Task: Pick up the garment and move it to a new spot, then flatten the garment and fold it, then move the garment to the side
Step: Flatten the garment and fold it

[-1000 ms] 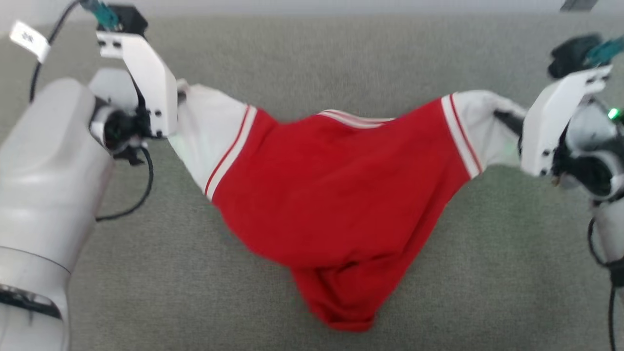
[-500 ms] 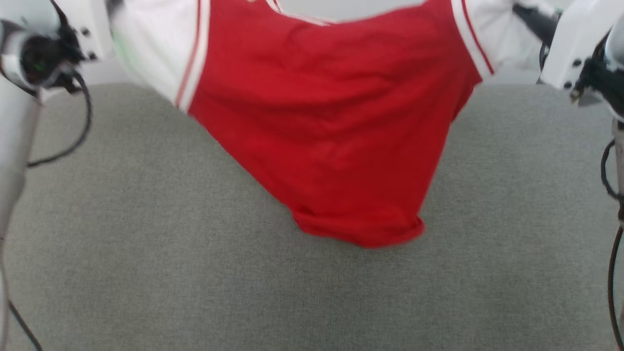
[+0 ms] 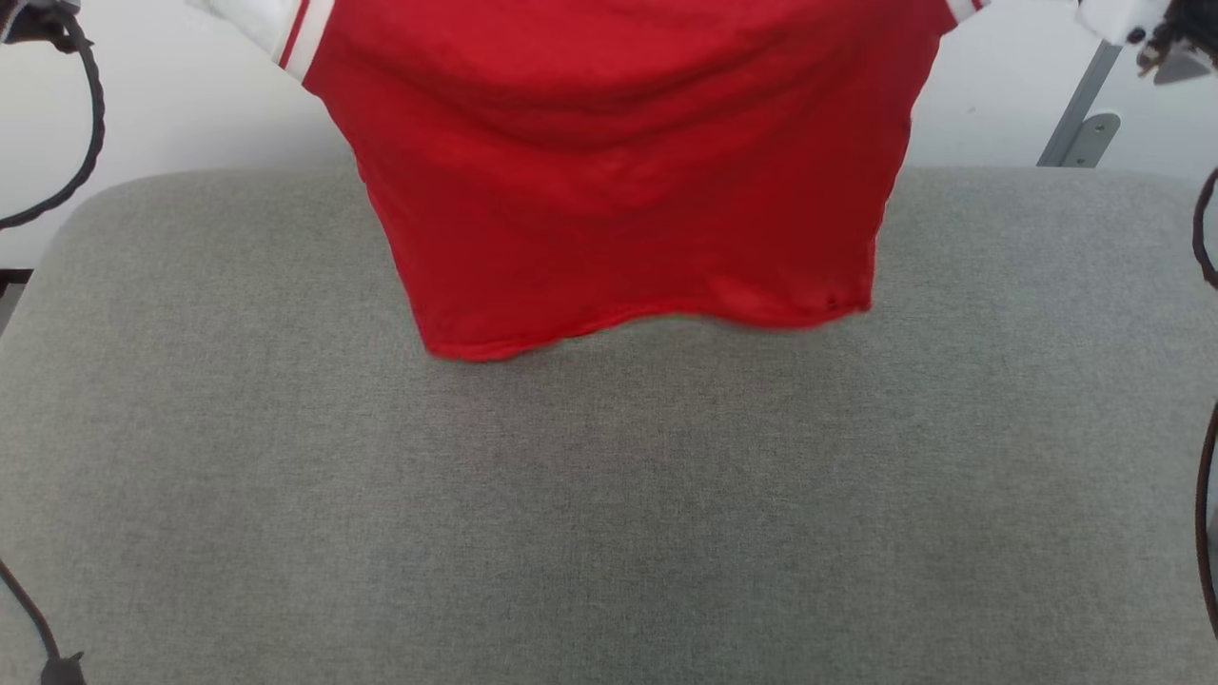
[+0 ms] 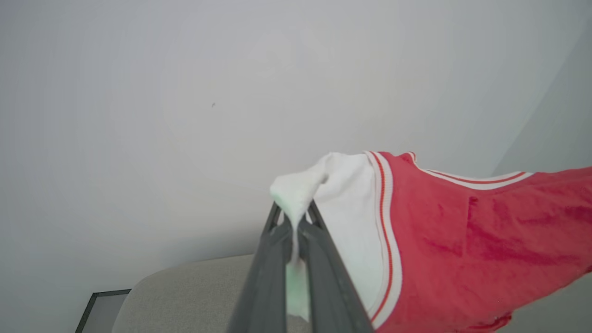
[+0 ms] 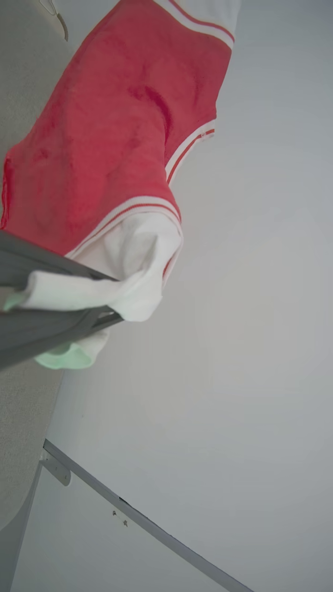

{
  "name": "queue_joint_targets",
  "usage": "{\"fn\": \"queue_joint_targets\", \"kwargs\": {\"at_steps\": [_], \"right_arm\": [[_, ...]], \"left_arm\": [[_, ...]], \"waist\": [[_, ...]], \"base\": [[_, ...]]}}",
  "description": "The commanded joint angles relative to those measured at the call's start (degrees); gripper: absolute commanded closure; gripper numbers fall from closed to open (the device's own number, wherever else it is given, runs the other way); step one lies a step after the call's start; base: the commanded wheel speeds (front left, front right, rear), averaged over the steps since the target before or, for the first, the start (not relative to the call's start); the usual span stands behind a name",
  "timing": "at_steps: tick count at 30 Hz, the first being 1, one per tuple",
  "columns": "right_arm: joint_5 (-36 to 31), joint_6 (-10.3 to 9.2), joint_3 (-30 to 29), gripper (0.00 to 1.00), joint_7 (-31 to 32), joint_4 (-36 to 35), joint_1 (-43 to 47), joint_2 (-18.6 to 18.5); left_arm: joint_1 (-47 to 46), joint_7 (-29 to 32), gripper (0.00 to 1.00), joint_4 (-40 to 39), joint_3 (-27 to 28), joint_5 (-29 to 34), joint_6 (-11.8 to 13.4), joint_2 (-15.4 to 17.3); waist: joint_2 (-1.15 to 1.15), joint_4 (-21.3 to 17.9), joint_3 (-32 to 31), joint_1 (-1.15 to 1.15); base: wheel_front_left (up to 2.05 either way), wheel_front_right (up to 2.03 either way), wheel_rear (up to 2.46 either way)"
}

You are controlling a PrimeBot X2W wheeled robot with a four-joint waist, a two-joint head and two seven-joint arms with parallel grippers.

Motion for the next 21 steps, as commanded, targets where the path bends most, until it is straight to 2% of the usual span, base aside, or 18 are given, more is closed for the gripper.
{"fn": "queue_joint_targets", "kwargs": {"at_steps": [1,7,10,16,21], "right_arm": [[-0.08,-0.02,0.16,1.0,-0.52,0.33,-0.87,0.38],[-0.89,-0.03,0.3,1.0,-1.92,2.03,-3.51,0.94],[-3.15,-0.02,0.17,1.0,-5.25,3.33,-5.24,0.76],[-9.78,-0.03,0.56,1.0,-18.24,10.81,-11.87,0.96],[-15.67,-0.03,2.6,1.0,-32.9,17.95,-19.62,1.24]], "left_arm": [[-0.81,-0.03,1.0,-0.23,0.16,0.22,0.38,0.25],[-1.88,-0.95,1.0,-1.53,0.6,0.47,0.77,0.92],[-2.67,-3.62,1.0,-1.6,0.83,1.28,1.01,0.53],[-7.49,-12.25,1.0,-0.06,0.59,4.97,1.14,-1.48],[-14.26,-22.38,1.0,3.13,0.61,8.74,1.48,-3.84]], "waist": [[0.0,0.01,0.13,0.0],[0.0,-0.09,1.82,0.0],[0.0,-0.08,4.3,0.0],[0.0,-0.26,11.98,0.0],[0.0,-0.3,18.27,0.0]], "base": [[0.0,0.0,0.0],[0.0,0.0,0.0],[0.0,0.0,0.0],[0.0,0.0,0.0],[0.0,0.0,0.0]]}}
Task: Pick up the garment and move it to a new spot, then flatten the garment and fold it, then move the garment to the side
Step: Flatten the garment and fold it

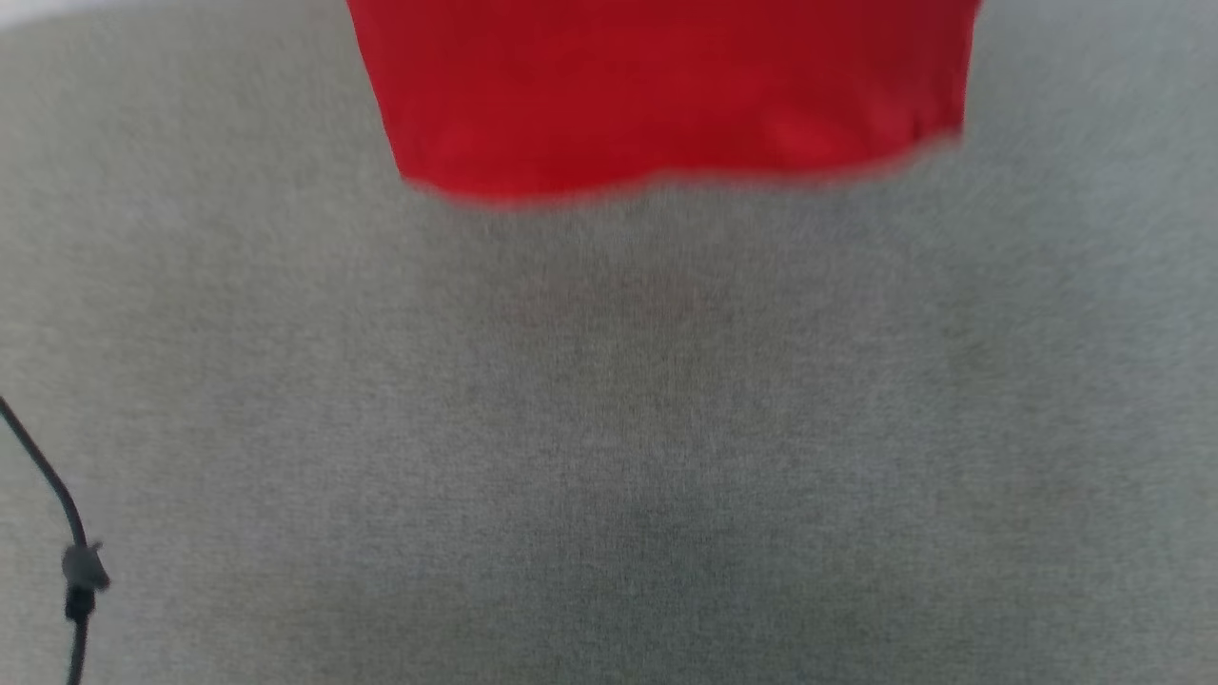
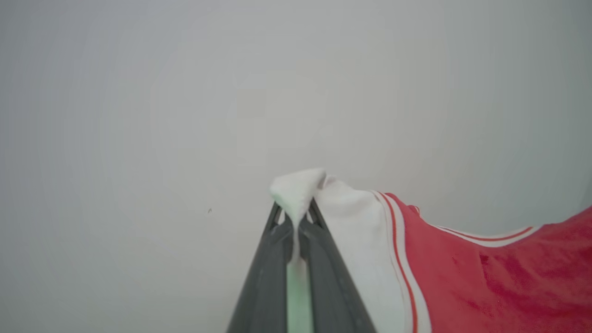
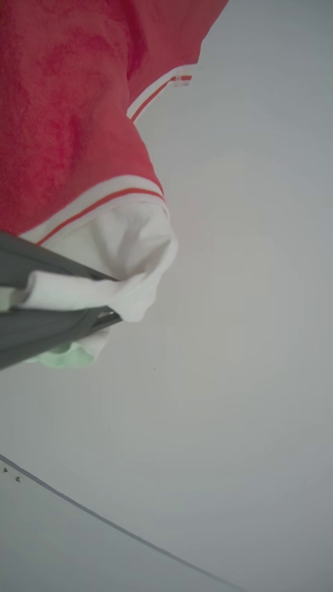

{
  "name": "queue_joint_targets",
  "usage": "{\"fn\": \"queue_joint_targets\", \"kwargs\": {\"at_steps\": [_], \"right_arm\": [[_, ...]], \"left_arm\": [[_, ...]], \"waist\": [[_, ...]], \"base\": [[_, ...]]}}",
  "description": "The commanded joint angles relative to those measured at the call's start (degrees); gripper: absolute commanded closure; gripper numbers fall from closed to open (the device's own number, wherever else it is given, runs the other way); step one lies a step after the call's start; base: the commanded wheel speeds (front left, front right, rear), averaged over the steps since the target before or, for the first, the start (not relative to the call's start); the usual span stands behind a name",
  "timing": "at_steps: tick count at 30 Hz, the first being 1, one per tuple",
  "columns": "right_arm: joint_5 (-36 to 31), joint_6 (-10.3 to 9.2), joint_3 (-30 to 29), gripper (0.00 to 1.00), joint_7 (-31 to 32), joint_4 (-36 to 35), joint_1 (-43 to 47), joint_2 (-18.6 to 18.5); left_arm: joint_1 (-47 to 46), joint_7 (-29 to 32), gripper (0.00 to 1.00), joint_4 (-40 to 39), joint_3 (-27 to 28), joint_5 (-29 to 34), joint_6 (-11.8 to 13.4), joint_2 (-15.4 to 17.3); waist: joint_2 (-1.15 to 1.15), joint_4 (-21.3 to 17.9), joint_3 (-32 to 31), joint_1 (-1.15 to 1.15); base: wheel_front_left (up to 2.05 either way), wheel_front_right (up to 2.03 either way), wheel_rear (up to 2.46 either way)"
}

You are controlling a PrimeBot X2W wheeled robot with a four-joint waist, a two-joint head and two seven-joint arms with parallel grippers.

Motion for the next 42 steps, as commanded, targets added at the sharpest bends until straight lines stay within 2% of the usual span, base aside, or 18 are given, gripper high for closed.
{"fn": "queue_joint_targets", "kwargs": {"at_steps": [1,4,6,7,9,14,18,23,24,26,30,33,38,42], "right_arm": [[-1.3,-0.04,-0.14,1.0,-3.49,1.81,-2.14,-0.09],[-5.93,-0.04,0.1,1.0,-12.75,5.57,-6.64,-0.29],[-8.9,-0.04,0.44,1.0,-18.25,8.13,-9.46,-0.23],[-11.89,-0.04,0.94,1.0,-23.19,10.25,-11.63,-0.56],[-13.09,-0.04,1.45,1.0,-25.07,13.52,-12.3,-0.19],[-10.43,-0.04,3.74,1.0,-25.45,21.53,-10.68,1.6],[-5.66,-0.05,6.76,1.0,-22.77,26.68,-7.21,2.57],[2.81,-0.04,11.67,1.0,-18.53,27.26,-1.36,3.0],[2.81,-0.04,11.67,1.0,-18.53,27.26,-1.36,3.0],[6.3,-0.05,14.28,1.0,-15.78,26.07,1.59,2.2],[14.25,-0.04,19.95,1.0,-10.42,19.94,9.11,-0.41],[19.95,-0.04,23.99,1.0,-7.03,12.66,15.1,-4.43],[27.33,-0.05,28.0,1.0,-3.02,-1.46,25.76,-12.95],[29.86,-0.04,30.31,1.0,-1.22,-13.01,34.6,-19.36]], "left_arm": [[-2.31,-3.26,1.0,0.41,-0.1,1.83,-0.21,-0.49],[-6.26,-11.23,1.0,2.38,0.05,3.97,-0.42,-1.58],[-8.24,-17.05,1.0,3.39,-0.18,5.28,-1.5,-2.34],[-9.5,-21.68,1.0,4.68,0.16,5.85,-2.14,-2.91],[-9.44,-24.0,1.0,5.87,-0.24,6.93,-3.04,-3.04],[-4.15,-25.4,1.0,9.62,-0.52,7.49,-4.82,-3.26],[1.29,-25.44,1.0,12.62,-1.66,6.33,-5.94,-3.88],[9.33,-21.4,1.0,15.67,-3.21,2.8,-6.68,-3.97],[9.33,-21.4,1.0,15.67,-3.21,2.8,-6.68,-3.97],[12.8,-18.09,1.0,14.98,-4.17,0.14,-6.69,-4.31],[20.34,-11.18,1.0,10.8,-6.44,-4.82,-6.72,-2.37],[26.73,-6.39,1.0,5.24,-8.13,-8.64,-6.72,0.32],[37.57,-1.83,1.0,-5.87,-8.31,-13.86,-6.58,6.57],[47.62,0.63,1.0,-16.15,-8.18,-16.11,-2.73,12.01]], "waist": [[0.0,0.01,4.78,0.0],[0.0,0.22,7.4,0.0],[0.0,0.5,8.63,0.0],[0.0,0.86,9.55,0.0],[0.0,1.2,10.19,0.0],[0.0,1.83,10.52,0.0],[0.0,2.28,9.58,0.0],[0.0,2.82,7.16,0.0],[0.0,2.82,7.16,0.0],[0.0,3.09,5.96,0.0],[0.0,3.53,3.53,0.0],[0.0,3.51,2.15,0.0],[0.0,3.2,0.76,0.0],[0.0,2.68,0.01,0.0]], "base": [[0.0,0.0,0.0],[0.0,0.0,0.0],[0.0,0.0,0.0],[0.0,0.0,0.0],[0.0,0.0,0.0],[0.0,0.0,0.0],[0.0,0.0,0.0],[0.0,0.0,0.0],[0.0,0.0,0.0],[0.0,0.0,0.0],[0.0,0.0,0.0],[0.0,0.0,0.0],[0.0,0.0,0.0],[0.0,0.0,0.0]]}}
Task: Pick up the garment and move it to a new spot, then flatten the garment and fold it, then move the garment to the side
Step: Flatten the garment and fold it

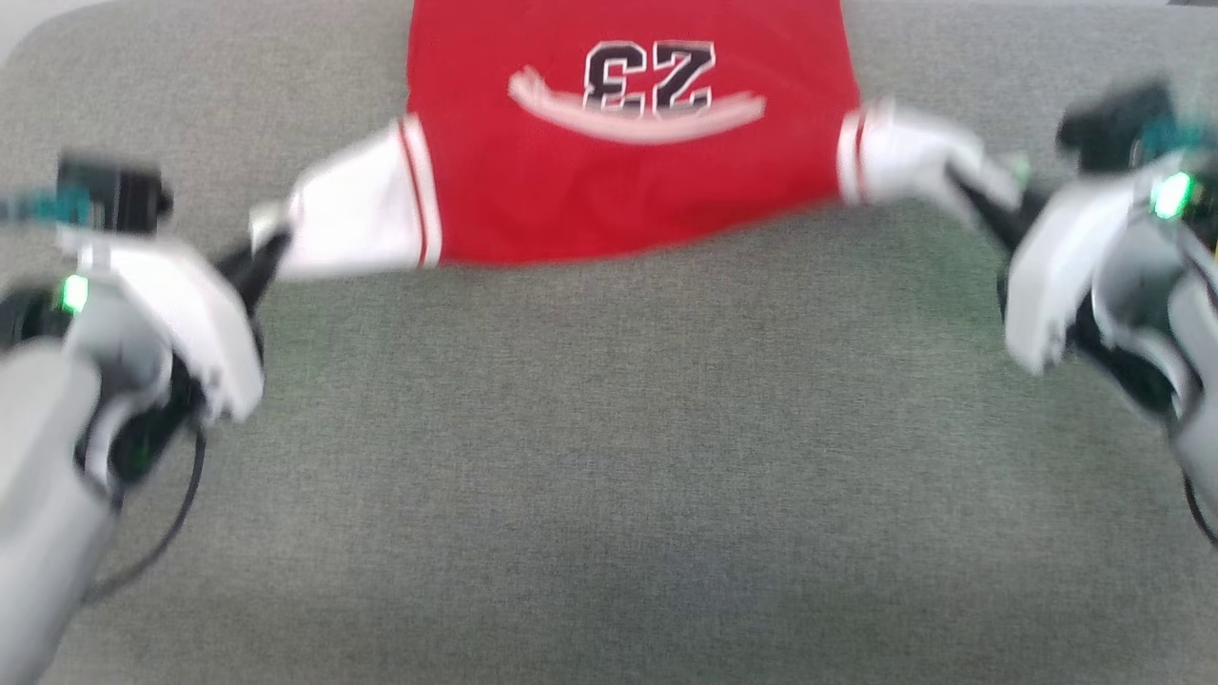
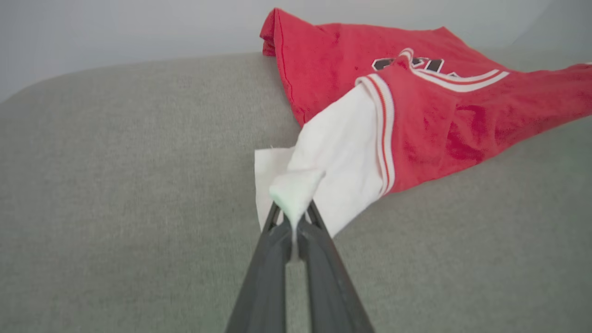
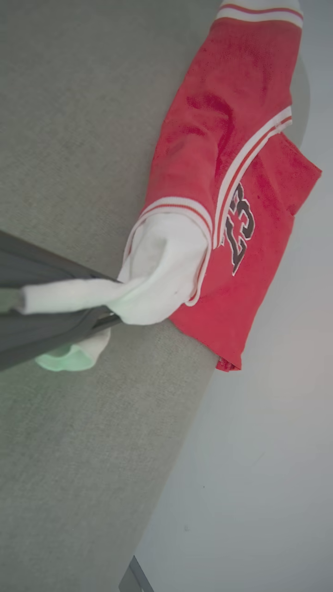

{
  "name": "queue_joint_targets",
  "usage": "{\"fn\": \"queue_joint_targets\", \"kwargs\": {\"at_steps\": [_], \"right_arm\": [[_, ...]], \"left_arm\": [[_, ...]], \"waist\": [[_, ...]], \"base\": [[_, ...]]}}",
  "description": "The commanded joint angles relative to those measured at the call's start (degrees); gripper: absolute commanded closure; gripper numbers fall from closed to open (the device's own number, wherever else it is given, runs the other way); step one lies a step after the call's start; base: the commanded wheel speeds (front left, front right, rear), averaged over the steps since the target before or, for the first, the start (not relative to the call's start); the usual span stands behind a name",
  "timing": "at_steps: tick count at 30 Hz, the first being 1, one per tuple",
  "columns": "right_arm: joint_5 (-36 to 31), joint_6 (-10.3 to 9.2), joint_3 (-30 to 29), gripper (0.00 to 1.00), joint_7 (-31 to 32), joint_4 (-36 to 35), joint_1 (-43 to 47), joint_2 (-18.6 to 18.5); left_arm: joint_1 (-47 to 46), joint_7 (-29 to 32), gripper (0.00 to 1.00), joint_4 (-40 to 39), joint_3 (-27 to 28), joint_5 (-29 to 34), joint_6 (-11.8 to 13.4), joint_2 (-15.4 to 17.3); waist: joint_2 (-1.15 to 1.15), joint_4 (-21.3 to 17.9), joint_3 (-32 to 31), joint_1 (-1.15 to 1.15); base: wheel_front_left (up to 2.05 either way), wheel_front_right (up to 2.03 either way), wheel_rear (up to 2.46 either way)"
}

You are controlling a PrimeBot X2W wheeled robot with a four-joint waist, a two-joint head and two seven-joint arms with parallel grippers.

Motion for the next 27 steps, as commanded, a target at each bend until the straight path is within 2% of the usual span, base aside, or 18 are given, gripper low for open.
{"fn": "queue_joint_targets", "kwargs": {"at_steps": [1,5,9,16,21,27], "right_arm": [[0.69,-0.06,0.31,1.0,0.86,-3.75,3.79,-2.27],[1.87,-0.06,1.2,1.0,3.19,-12.92,12.05,-7.27],[0.26,-0.06,1.91,1.0,5.48,-19.25,19.09,-11.48],[1.48,-0.06,3.64,1.0,11.06,-25.84,28.94,-15.72],[2.62,-0.06,4.07,1.0,13.88,-27.29,34.46,-17.18],[4.03,-0.06,2.98,1.0,14.51,-26.01,38.54,-15.54]], "left_arm": [[4.45,0.34,1.0,-3.85,0.26,-0.87,2.35,2.38],[14.47,0.66,1.0,-12.82,0.38,-2.04,8.26,6.71],[22.67,-0.12,1.0,-18.58,0.24,-3.36,13.16,9.14],[31.45,-0.43,1.0,-20.96,-1.48,-3.59,18.73,10.66],[35.49,-0.27,1.0,-18.42,-3.25,-4.65,20.0,8.79],[37.86,-1.62,1.0,-15.16,-3.99,-5.83,19.63,5.91]], "waist": [[0.0,-0.4,-0.29,0.0],[0.0,-0.82,-0.72,0.0],[0.0,-1.03,-1.09,0.0],[0.0,-0.97,-1.57,0.0],[0.0,-0.97,-1.76,0.0],[0.0,-1.03,-1.79,0.0]], "base": [[0.0,0.0,0.0],[0.0,0.0,0.0],[0.0,0.0,0.0],[0.0,0.0,0.0],[0.0,0.0,0.0],[0.0,0.0,0.0]]}}
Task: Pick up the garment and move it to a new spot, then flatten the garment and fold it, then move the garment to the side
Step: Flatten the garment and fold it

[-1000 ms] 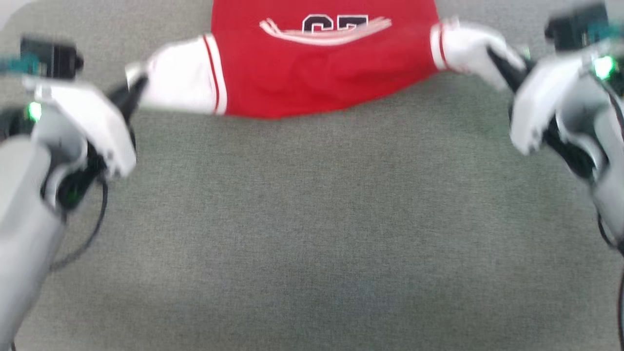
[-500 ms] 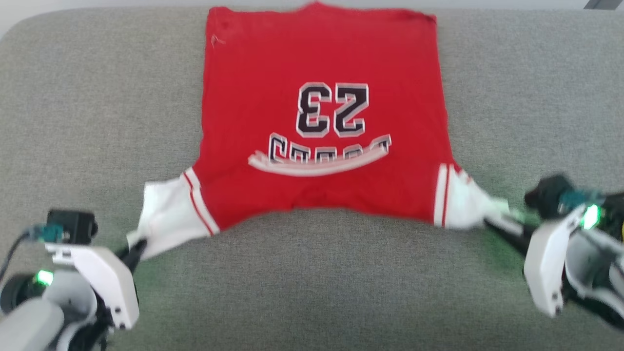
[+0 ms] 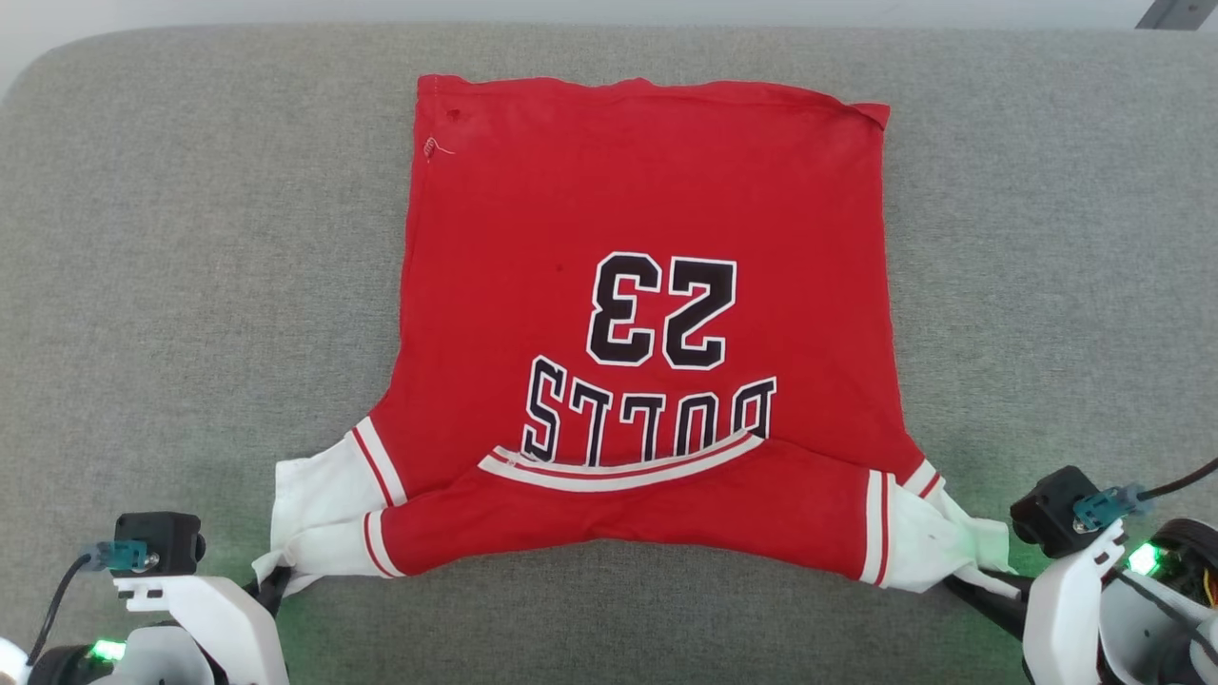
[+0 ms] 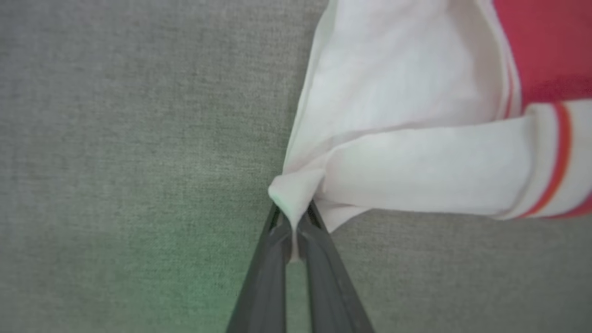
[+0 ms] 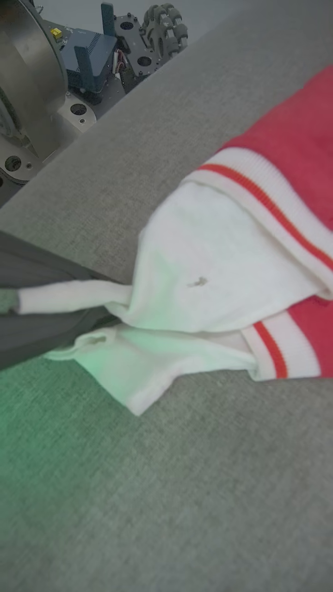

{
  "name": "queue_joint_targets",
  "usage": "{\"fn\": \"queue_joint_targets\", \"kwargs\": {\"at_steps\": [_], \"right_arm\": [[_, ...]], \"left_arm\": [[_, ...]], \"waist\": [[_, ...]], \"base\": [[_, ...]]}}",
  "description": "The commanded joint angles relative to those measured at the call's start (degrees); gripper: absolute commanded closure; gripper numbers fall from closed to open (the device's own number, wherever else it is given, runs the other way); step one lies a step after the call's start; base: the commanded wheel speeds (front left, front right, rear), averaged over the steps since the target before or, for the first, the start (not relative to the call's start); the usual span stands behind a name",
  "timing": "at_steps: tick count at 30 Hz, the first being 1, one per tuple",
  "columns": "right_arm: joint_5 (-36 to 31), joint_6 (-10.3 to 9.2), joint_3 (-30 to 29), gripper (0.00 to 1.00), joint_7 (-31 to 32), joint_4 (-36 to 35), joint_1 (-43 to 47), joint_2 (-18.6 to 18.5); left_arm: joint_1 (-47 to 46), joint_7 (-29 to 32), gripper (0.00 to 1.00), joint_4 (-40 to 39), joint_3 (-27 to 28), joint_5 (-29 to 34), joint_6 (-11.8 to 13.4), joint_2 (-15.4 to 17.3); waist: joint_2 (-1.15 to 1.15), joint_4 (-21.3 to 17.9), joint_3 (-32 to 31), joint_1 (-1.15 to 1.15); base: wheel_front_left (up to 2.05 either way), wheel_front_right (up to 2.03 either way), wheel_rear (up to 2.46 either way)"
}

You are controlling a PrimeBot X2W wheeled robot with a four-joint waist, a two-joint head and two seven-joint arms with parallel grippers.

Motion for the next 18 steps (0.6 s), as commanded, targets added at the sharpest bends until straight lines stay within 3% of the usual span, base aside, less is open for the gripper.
{"fn": "queue_joint_targets", "kwargs": {"at_steps": [1,3,5,6,10,18], "right_arm": [[0.15,-0.06,0.6,1.0,0.75,1.37,2.13,0.63],[-0.79,-0.07,-0.17,1.0,0.52,2.29,2.73,1.62],[-1.54,-0.12,-1.59,0.51,0.43,2.99,3.05,2.65],[-1.95,-0.18,-2.31,0.0,0.48,2.91,2.98,3.11],[-2.74,-0.26,-6.71,0.0,1.84,0.3,2.68,3.53],[-4.0,-0.05,-20.24,0.0,8.92,-12.64,4.42,5.94]], "left_arm": [[2.84,0.79,1.0,1.68,-1.6,-1.04,-0.35,-1.35],[2.51,-0.05,1.0,2.41,-1.76,-0.49,-0.86,-2.26],[1.73,-1.51,1.0,2.51,-0.99,-0.68,-1.41,-3.14],[1.21,-2.1,1.0,2.51,-0.79,-0.39,-1.77,-3.32],[-0.9,-4.96,1.0,1.4,0.66,-0.34,-2.64,-4.58],[-3.7,-9.58,1.0,-1.43,1.6,2.32,-3.44,-5.26]], "waist": [[-0.01,0.0,0.13,0.0],[-0.01,0.04,0.31,0.0],[-0.01,0.09,0.52,0.0],[-0.01,0.11,0.65,0.0],[-0.01,0.31,0.92,0.0],[-0.01,1.2,1.29,0.0]], "base": [[0.0,0.0,0.0],[0.0,0.0,0.0],[0.0,0.0,0.0],[0.0,0.0,0.0],[0.0,0.0,0.0],[0.0,0.0,0.0]]}}
